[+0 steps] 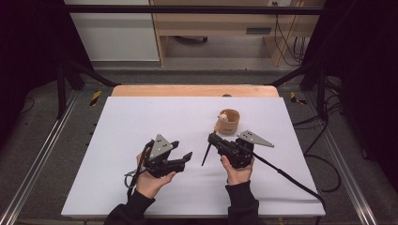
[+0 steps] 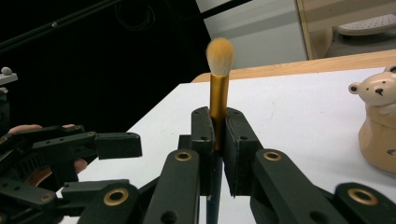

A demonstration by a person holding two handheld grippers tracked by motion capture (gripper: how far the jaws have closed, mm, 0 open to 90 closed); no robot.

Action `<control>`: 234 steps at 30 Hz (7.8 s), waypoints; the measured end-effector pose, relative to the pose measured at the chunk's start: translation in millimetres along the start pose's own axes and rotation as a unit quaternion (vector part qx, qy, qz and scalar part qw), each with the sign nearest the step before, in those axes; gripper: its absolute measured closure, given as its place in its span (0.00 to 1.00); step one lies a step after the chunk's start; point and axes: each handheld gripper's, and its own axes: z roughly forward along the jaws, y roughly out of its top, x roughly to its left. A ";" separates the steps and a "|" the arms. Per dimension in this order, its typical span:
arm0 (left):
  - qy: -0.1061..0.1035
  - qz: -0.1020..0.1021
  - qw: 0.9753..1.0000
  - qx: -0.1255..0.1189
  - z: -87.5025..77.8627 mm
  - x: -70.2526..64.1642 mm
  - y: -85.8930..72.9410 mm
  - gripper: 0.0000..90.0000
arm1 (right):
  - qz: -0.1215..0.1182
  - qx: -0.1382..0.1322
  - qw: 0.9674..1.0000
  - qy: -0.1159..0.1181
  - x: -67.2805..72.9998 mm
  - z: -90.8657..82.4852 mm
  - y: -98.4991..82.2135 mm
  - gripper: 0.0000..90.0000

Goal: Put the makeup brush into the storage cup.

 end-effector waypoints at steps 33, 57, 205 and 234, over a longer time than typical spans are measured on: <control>0.051 -0.058 0.997 0.005 -50.0 78.5 -52.0 0.22 | -0.077 -0.010 0.997 -0.028 -18.3 -26.7 33.5 0.93; 0.064 -0.065 0.996 0.009 -54.1 86.8 -54.1 0.21 | -0.091 -0.027 0.993 -0.067 -42.2 -22.9 66.8 0.93; 0.065 -0.058 0.996 0.009 -55.2 90.4 -53.1 0.22 | -0.083 0.043 0.976 -0.199 -127.2 70.6 56.7 0.87; 0.067 -0.054 0.996 0.011 -53.4 87.3 -53.0 0.21 | -0.136 0.050 0.979 -0.142 -88.3 16.3 51.6 0.30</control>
